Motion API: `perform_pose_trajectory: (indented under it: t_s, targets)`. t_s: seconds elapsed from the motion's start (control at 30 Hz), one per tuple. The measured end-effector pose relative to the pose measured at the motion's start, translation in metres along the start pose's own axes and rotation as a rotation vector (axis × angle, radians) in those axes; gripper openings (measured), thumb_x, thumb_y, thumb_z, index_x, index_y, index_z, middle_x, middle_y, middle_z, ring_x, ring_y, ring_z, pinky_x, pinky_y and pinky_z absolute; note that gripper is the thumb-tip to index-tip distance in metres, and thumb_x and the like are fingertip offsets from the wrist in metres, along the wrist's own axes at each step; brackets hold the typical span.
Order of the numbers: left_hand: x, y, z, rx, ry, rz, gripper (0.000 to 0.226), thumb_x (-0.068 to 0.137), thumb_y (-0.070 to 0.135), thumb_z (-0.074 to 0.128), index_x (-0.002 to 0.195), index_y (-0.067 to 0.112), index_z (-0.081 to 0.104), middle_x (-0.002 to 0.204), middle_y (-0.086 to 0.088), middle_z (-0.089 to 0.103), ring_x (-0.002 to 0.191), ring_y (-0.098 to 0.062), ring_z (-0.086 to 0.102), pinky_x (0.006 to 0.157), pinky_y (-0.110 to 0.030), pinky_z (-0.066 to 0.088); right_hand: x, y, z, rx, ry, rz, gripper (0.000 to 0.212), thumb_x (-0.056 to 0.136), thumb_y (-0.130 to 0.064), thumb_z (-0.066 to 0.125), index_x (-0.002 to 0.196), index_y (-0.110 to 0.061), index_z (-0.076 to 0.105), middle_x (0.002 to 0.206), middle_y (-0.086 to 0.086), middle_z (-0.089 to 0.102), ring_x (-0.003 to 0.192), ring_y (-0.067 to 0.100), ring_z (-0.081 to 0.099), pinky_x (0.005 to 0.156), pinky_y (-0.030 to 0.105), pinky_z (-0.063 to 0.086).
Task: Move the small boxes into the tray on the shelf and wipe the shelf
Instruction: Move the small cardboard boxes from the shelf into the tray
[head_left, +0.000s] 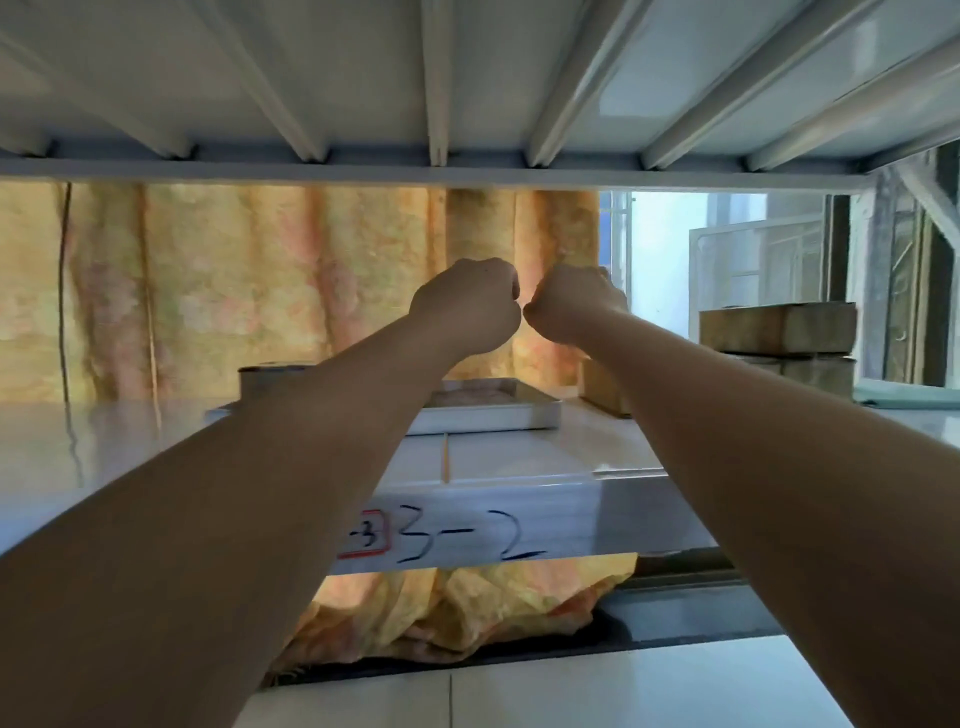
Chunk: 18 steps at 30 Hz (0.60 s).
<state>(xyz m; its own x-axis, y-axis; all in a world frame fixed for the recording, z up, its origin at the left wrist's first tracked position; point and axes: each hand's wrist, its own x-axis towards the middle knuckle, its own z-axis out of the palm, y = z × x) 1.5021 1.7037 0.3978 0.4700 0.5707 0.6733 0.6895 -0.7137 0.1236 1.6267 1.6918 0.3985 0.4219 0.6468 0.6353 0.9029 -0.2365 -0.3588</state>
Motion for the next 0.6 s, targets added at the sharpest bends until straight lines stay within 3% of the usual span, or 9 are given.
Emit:
perform_pose_trajectory:
  t_s: [0.1,0.2,0.3,0.4,0.5,0.57,0.6]
  targets:
    - [0.011,0.041,0.019,-0.072,0.002,-0.064,0.031,0.087,0.018,0.048,0.115,0.015,0.061,0.116,-0.003,0.062,0.101,-0.025,0.06,0.086,-0.036,0.052,0.011,0.043,-0.021,-0.085,0.005,0.015,0.022,0.087,-0.019,0.047,0.106,-0.012,0.054,0.123,0.014,0.057,0.136,0.031,0.03,0.098,0.04,0.037]
    - [0.025,0.081,0.041,-0.061,0.012,-0.104,0.027,0.086,0.021,0.05,0.109,0.012,0.063,0.101,-0.002,0.061,0.096,-0.025,0.061,0.079,-0.033,0.051,0.023,0.089,-0.038,-0.207,0.031,0.008,0.023,0.086,-0.018,0.045,0.107,-0.012,0.052,0.124,0.015,0.056,0.137,0.034,0.026,0.104,0.043,0.032]
    - [0.038,0.114,0.063,-0.07,-0.024,-0.145,0.026,0.084,0.018,0.049,0.104,0.011,0.063,0.101,-0.004,0.064,0.091,-0.025,0.062,0.079,-0.032,0.053,0.032,0.135,-0.051,-0.329,0.058,-0.007,0.029,0.085,-0.022,0.045,0.111,-0.014,0.055,0.129,0.012,0.05,0.138,0.035,0.02,0.109,0.048,0.027]
    - [0.051,0.136,0.078,-0.057,-0.045,-0.179,0.025,0.086,0.02,0.05,0.104,0.01,0.063,0.099,-0.003,0.064,0.091,-0.025,0.061,0.081,-0.032,0.052,0.041,0.17,-0.061,-0.344,0.078,0.006,0.031,0.085,-0.024,0.047,0.114,-0.016,0.056,0.133,0.011,0.047,0.139,0.035,0.017,0.11,0.048,0.024]
    - [0.064,0.15,0.085,-0.046,-0.053,-0.199,0.029,0.092,0.032,0.049,0.1,0.008,0.063,0.084,-0.002,0.059,0.092,-0.026,0.061,0.074,-0.029,0.045,0.051,0.191,-0.07,-0.349,0.008,0.078,0.043,0.086,-0.03,0.048,0.127,-0.019,0.049,0.141,0.011,0.04,0.14,0.035,0.015,0.11,0.049,0.021]
    - [0.071,0.158,0.086,-0.021,-0.121,-0.219,0.038,0.093,0.039,0.047,0.11,0.007,0.061,0.095,-0.007,0.061,0.097,-0.028,0.059,0.074,-0.029,0.042,0.058,0.199,-0.076,-0.364,-0.045,0.149,0.053,0.085,-0.036,0.049,0.135,-0.021,0.042,0.143,0.01,0.036,0.139,0.036,0.015,0.11,0.049,0.019]
    - [0.073,0.162,0.088,0.009,-0.187,-0.23,0.047,0.094,0.043,0.046,0.12,0.006,0.057,0.112,-0.011,0.061,0.107,-0.028,0.057,0.079,-0.031,0.042,0.061,0.203,-0.079,-0.351,-0.059,0.179,0.057,0.084,-0.039,0.049,0.137,-0.021,0.039,0.143,0.01,0.036,0.138,0.036,0.017,0.109,0.049,0.02]
